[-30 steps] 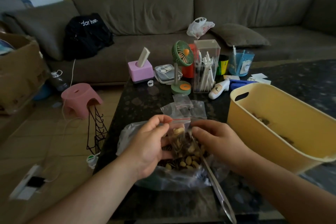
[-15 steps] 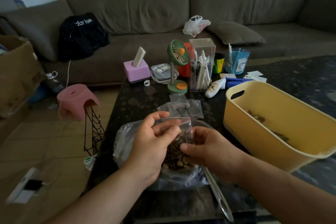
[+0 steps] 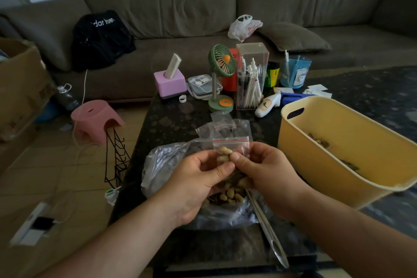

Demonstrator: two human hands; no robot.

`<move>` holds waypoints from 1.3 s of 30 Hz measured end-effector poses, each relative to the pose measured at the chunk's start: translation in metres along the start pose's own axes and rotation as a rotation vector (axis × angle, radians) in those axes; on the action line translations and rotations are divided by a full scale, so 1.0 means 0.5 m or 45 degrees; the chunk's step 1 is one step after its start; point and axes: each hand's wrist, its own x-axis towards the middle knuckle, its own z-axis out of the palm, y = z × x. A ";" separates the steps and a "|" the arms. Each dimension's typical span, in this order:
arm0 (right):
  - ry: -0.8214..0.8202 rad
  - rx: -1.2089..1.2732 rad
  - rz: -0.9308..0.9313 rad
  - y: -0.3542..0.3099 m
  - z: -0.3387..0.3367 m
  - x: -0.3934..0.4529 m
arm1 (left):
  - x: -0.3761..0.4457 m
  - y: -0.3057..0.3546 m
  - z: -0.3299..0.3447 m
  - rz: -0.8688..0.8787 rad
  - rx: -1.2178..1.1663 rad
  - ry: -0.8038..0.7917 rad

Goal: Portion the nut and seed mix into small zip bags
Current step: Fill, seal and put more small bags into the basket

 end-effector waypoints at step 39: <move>0.025 -0.247 -0.069 -0.043 -0.028 0.005 | 0.001 0.006 0.006 0.179 -0.061 0.302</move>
